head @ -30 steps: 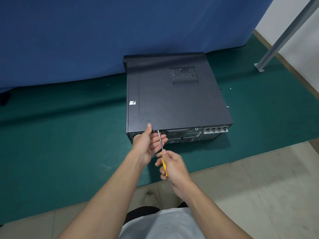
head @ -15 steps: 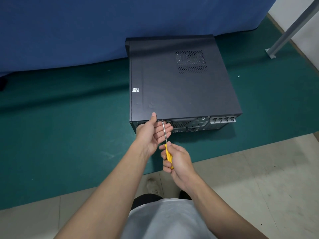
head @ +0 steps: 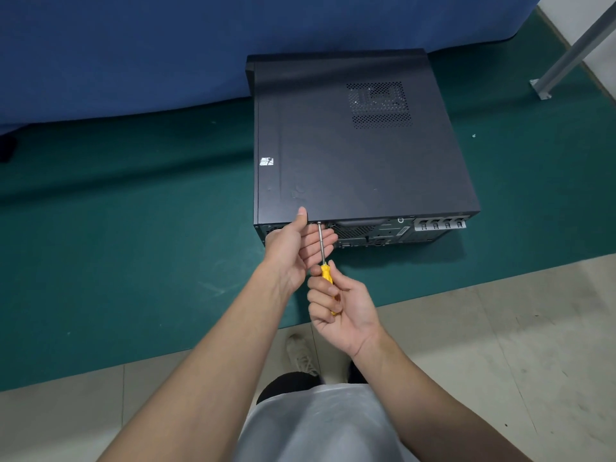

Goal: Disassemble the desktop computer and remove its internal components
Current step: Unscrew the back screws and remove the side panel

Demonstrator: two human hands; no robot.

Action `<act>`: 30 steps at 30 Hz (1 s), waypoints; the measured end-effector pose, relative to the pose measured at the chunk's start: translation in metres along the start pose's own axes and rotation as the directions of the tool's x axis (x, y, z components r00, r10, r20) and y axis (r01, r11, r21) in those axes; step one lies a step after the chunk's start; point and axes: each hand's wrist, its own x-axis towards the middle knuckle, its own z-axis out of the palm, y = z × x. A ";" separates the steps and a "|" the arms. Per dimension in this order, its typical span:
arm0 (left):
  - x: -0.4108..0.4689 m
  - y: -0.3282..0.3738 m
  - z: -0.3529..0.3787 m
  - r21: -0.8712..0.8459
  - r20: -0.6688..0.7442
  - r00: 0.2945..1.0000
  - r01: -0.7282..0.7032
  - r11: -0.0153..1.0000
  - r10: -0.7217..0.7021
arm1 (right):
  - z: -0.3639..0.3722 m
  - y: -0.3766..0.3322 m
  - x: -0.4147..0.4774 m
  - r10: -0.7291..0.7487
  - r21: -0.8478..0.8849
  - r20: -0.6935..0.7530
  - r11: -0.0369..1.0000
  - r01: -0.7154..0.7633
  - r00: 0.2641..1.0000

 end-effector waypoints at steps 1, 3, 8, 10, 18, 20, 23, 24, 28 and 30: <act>0.000 0.001 0.000 -0.003 -0.001 1.000 -0.001 1.000 0.001 | 0.000 0.001 0.001 0.006 0.035 0.017 0.999 -0.007 1.000; -0.001 0.001 0.001 0.002 -0.009 1.000 0.000 1.000 0.000 | 0.001 0.002 0.002 0.006 0.070 0.024 0.997 -0.008 1.000; -0.002 0.002 0.002 0.004 -0.015 1.000 0.001 1.000 -0.001 | 0.007 0.001 0.002 -0.096 -0.124 -0.091 0.989 0.084 0.991; -0.003 0.002 0.003 0.008 -0.019 1.000 0.002 1.000 -0.002 | 0.011 0.004 0.003 -0.241 -0.354 -0.214 0.922 0.155 0.946; -0.006 0.002 0.007 0.072 -0.057 0.998 -0.037 0.997 0.041 | 0.021 0.010 0.004 -0.714 -0.955 -0.049 -0.172 -0.243 0.698; -0.008 0.000 0.009 0.128 -0.063 0.995 -0.072 0.989 0.081 | 0.021 0.008 0.002 -0.679 -0.986 -0.103 -0.025 -0.163 0.726; -0.008 -0.002 0.014 0.171 -0.101 0.987 -0.104 0.980 0.122 | 0.019 -0.002 -0.009 -0.486 -0.852 -0.241 0.520 0.056 0.840; -0.007 -0.002 0.015 0.177 -0.112 0.986 -0.105 0.978 0.127 | 0.017 -0.007 -0.016 -0.375 -0.758 -0.233 0.648 0.073 0.897; -0.006 -0.001 0.015 0.180 -0.119 0.984 -0.112 0.977 0.134 | 0.012 -0.021 -0.038 -0.050 -0.654 -0.114 0.755 -0.037 0.992; -0.006 -0.002 0.015 0.177 -0.112 0.983 -0.122 0.977 0.143 | 0.015 -0.017 -0.036 -0.136 -0.779 -0.135 0.626 -0.021 0.981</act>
